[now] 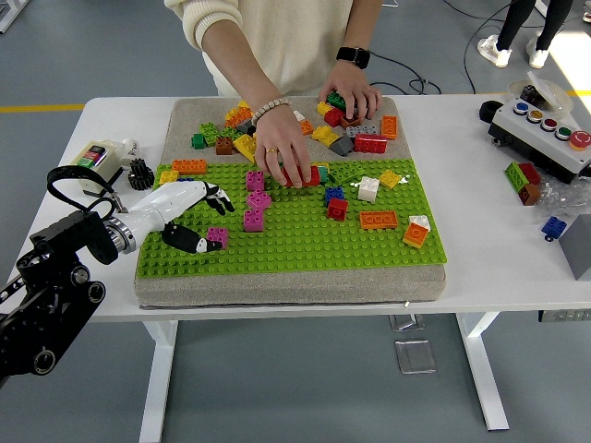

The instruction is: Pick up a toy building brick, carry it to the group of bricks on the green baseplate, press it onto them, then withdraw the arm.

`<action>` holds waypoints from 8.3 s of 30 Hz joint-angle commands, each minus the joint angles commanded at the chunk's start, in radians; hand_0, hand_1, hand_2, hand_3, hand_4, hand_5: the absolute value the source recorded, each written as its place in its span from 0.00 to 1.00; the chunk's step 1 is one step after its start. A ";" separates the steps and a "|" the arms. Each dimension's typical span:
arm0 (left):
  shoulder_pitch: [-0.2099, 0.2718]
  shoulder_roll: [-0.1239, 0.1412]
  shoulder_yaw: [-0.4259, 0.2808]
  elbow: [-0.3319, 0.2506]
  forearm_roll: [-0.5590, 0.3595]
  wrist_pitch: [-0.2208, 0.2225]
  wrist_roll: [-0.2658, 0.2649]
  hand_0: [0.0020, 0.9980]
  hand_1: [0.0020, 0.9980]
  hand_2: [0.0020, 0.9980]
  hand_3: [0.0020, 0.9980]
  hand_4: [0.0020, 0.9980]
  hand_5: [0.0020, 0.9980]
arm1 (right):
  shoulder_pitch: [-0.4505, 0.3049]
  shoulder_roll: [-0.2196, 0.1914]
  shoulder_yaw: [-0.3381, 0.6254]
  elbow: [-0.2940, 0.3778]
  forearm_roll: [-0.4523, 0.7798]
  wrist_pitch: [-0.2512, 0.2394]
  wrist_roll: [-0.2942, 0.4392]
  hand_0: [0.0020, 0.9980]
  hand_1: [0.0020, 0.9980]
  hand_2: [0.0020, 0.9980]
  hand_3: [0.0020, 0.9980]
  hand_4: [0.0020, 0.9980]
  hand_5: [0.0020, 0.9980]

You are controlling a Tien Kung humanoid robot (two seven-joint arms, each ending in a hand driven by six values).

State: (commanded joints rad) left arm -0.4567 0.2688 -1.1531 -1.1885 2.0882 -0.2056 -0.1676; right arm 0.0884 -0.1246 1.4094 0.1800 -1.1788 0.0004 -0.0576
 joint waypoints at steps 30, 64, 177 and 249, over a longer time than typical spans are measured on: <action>0.032 0.020 0.002 0.025 0.012 -0.029 0.008 1.00 0.90 0.87 0.63 1.00 0.68 | 0.000 0.002 -0.010 0.000 0.007 0.000 -0.002 0.75 0.68 0.73 0.65 0.91 0.49; 0.015 0.001 0.010 0.104 0.015 -0.023 0.003 1.00 0.90 0.86 0.63 1.00 0.67 | 0.001 0.000 -0.005 0.000 0.010 0.002 -0.001 0.75 0.68 0.72 0.65 0.91 0.49; -0.218 -0.155 0.096 0.321 0.013 0.094 -0.023 0.77 0.72 0.62 0.69 0.96 0.06 | 0.015 -0.002 -0.036 0.000 0.026 -0.001 -0.003 0.75 0.68 0.73 0.65 0.91 0.49; -0.304 -0.206 0.198 0.551 -0.067 0.166 -0.090 0.68 0.63 0.58 0.55 0.77 0.02 | 0.020 -0.002 -0.045 0.000 0.031 0.001 -0.003 0.75 0.68 0.73 0.65 0.91 0.49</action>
State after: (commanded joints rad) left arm -0.7610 0.0623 -0.9546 -0.6372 2.0215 -0.0394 -0.2571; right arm 0.1088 -0.1265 1.3640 0.1800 -1.1482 0.0012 -0.0601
